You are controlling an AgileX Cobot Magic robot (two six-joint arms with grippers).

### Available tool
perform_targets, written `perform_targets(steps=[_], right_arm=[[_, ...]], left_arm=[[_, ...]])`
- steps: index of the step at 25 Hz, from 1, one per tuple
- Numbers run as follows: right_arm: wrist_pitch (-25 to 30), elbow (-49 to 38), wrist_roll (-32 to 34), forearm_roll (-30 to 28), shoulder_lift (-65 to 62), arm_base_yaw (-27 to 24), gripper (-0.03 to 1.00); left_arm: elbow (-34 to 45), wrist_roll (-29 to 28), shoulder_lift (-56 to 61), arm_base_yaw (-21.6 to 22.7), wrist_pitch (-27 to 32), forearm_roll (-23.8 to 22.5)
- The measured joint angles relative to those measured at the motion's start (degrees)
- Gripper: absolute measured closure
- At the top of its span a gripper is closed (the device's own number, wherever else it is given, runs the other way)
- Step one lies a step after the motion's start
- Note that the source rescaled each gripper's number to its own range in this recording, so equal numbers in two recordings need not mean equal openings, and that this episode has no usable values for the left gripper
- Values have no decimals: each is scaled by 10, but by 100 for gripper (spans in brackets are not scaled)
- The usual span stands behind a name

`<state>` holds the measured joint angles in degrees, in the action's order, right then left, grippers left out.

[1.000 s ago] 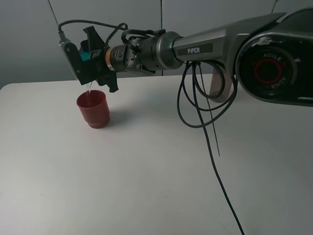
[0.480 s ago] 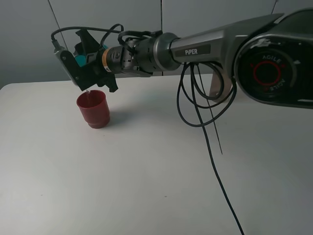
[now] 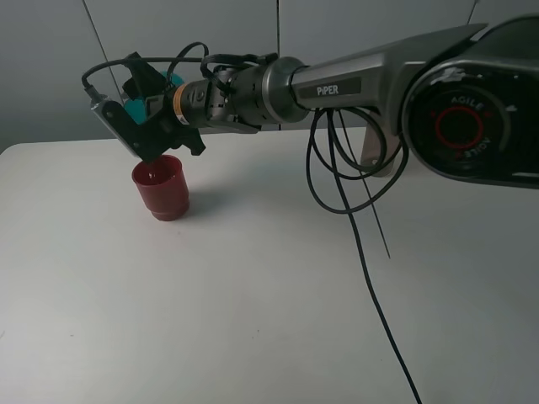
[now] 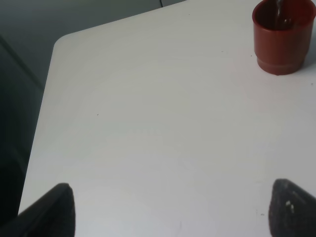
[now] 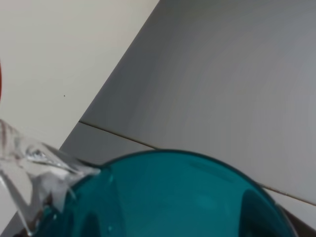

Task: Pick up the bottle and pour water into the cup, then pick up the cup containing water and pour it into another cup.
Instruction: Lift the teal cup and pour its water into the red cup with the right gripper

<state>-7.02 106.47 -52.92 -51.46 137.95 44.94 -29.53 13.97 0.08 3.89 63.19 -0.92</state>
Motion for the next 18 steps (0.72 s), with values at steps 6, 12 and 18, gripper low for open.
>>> perform_targets(steps=[6, 12, 18], right_arm=[[0, 0, -42, 0, 0, 0, 86], [-2, 0, -99, 0, 0, 0, 86], [-13, 1, -105, 0, 0, 0, 86]], left_arm=[[0, 0, 0, 0, 0, 0], [0, 0, 0, 0, 0, 0], [0, 0, 0, 0, 0, 0]])
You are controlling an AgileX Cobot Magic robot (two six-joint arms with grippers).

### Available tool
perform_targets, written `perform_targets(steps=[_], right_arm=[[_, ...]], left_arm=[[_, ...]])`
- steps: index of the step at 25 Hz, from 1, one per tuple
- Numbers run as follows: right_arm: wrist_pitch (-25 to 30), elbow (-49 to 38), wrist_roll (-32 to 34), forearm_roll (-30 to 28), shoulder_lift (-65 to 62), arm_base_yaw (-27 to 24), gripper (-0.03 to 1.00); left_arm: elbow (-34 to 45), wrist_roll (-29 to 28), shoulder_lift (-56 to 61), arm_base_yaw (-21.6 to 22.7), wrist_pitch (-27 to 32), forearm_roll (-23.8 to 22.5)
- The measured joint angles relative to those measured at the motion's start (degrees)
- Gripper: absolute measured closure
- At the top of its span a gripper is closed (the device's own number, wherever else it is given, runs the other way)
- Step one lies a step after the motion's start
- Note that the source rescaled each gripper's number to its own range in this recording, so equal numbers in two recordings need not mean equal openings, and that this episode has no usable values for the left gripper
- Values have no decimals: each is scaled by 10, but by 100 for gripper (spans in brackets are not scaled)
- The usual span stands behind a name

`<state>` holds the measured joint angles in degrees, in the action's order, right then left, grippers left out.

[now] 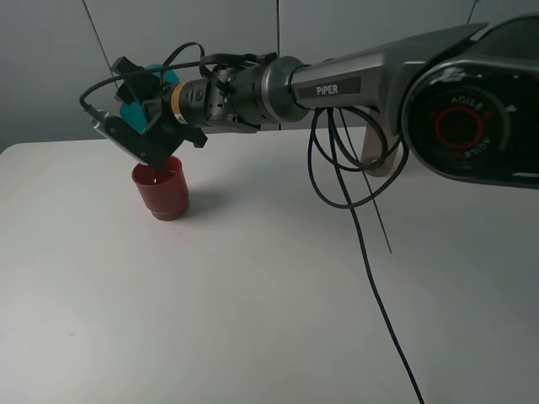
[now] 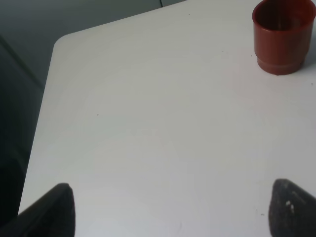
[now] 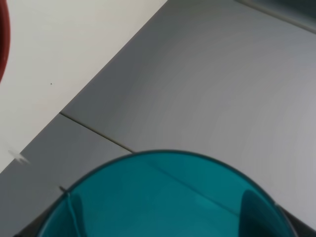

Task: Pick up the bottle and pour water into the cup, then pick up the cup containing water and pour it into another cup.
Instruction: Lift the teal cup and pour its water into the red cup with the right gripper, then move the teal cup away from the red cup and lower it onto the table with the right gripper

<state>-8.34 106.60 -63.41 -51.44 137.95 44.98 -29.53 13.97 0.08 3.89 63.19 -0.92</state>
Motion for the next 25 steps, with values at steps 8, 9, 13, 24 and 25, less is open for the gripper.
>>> perform_targets(steps=[8, 9, 13, 24, 25], right_arm=[[-2, 0, 15, 52, 0, 0, 86], [-1, 0, 27, 67, 0, 0, 86], [34, 1, 107, 113, -1, 0, 86], [151, -32, 456, 221, -70, -9, 86], [151, -44, 490, 223, -82, -11, 86]], left_arm=[[0, 0, 0, 0, 0, 0], [0, 0, 0, 0, 0, 0], [0, 0, 0, 0, 0, 0], [0, 0, 0, 0, 0, 0], [0, 1, 0, 0, 0, 0]])
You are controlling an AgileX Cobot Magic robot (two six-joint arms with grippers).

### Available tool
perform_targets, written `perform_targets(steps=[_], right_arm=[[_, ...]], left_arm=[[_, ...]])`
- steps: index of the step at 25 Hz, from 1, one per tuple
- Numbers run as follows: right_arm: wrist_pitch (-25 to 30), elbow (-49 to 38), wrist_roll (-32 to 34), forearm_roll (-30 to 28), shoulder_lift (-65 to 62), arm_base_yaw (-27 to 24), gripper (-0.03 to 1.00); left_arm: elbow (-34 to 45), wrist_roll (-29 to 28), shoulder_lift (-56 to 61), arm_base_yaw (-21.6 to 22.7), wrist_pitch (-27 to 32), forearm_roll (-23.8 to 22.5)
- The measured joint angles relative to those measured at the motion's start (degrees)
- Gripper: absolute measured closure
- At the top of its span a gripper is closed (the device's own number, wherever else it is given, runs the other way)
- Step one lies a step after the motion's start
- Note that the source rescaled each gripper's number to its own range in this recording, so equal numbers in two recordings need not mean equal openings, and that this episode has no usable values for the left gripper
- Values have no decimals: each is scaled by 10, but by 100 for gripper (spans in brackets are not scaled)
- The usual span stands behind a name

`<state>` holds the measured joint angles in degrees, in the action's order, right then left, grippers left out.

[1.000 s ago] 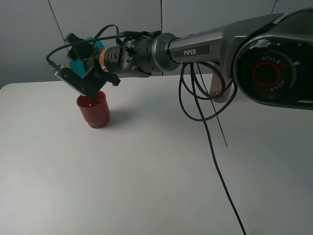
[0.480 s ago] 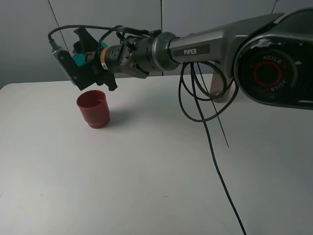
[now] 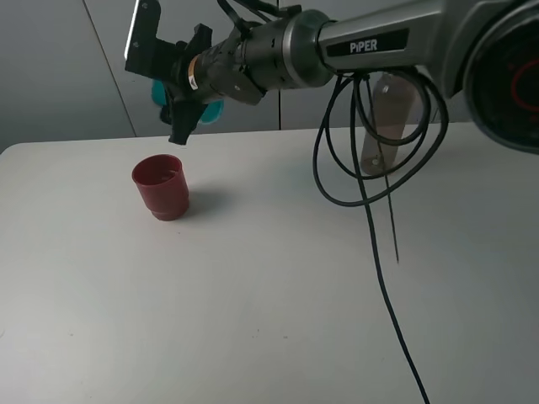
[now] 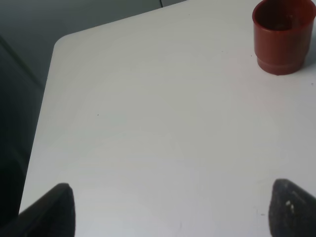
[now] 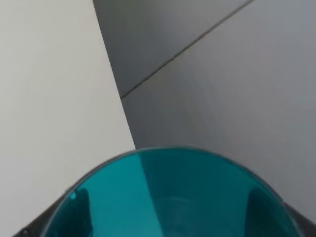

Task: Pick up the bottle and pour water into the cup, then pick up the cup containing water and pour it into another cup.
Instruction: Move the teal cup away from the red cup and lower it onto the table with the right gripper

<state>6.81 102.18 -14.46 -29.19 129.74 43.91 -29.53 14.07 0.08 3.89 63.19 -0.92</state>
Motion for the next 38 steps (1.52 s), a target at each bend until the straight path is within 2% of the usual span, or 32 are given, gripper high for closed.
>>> perform_targets(steps=[5, 12, 19, 23, 26, 31, 32, 38], right_arm=[[-10, -79, 135, 5, -57, -19, 86], [-107, -223, 269, 15, -134, -53, 86], [-133, -324, 288, 45, -158, -77, 86], [-181, -378, 289, 48, -163, -97, 86], [-254, -423, 290, 49, -164, -113, 86], [-453, -499, 290, 49, -158, -152, 86], [-469, -508, 290, 50, -153, -158, 86], [-483, -516, 284, 42, -112, -195, 86]], left_arm=[[0, 0, 0, 0, 0, 0], [0, 0, 0, 0, 0, 0], [0, 0, 0, 0, 0, 0], [0, 0, 0, 0, 0, 0], [0, 0, 0, 0, 0, 0], [0, 0, 0, 0, 0, 0], [0, 0, 0, 0, 0, 0], [0, 0, 0, 0, 0, 0]])
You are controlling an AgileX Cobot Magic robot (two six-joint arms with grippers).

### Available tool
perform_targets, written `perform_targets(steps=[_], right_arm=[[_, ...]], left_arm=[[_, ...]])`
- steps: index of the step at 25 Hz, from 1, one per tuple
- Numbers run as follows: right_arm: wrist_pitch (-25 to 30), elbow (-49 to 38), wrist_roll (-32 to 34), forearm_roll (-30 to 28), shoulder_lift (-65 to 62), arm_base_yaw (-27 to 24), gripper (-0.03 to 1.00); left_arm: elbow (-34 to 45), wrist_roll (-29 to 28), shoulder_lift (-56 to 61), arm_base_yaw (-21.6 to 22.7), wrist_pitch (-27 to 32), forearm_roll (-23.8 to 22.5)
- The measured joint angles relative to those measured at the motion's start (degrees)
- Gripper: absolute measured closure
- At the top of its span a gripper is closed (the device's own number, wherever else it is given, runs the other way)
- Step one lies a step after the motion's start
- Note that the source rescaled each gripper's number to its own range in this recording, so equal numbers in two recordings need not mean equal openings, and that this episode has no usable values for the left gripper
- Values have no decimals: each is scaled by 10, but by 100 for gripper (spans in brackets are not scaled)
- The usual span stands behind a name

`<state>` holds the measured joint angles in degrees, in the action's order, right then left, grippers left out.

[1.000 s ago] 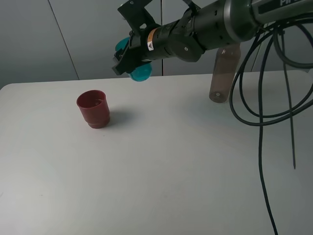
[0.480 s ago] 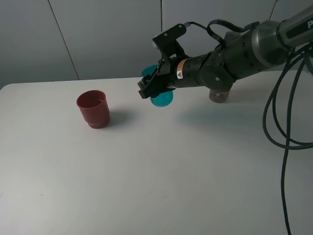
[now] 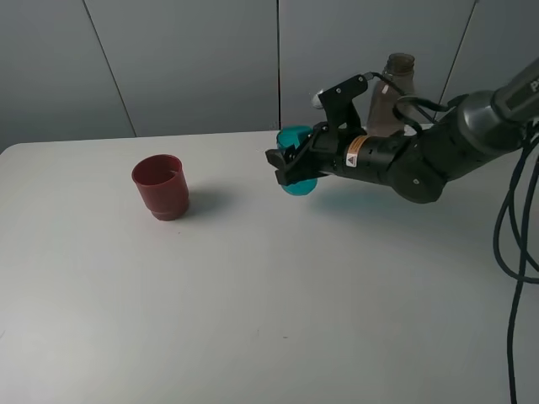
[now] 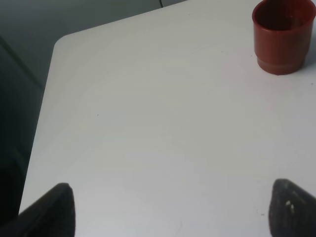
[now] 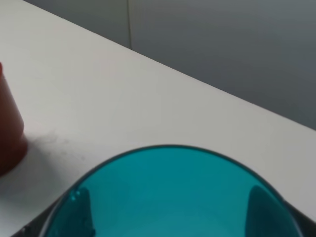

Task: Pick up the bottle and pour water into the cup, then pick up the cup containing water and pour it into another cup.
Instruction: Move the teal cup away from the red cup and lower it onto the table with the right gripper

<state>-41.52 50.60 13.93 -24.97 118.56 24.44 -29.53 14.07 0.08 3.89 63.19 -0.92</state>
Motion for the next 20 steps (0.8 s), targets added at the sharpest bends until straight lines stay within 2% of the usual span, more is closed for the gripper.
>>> perform_targets(steps=[5, 12, 20], right_arm=[[-8, 0, -23, 3, 39, -11, 86], [-18, 0, -36, 59, 56, -15, 86], [-18, 0, -50, 61, 56, -15, 86]], left_arm=[[0, 0, 0, 0, 0, 0], [0, 0, 0, 0, 0, 0], [0, 0, 0, 0, 0, 0]])
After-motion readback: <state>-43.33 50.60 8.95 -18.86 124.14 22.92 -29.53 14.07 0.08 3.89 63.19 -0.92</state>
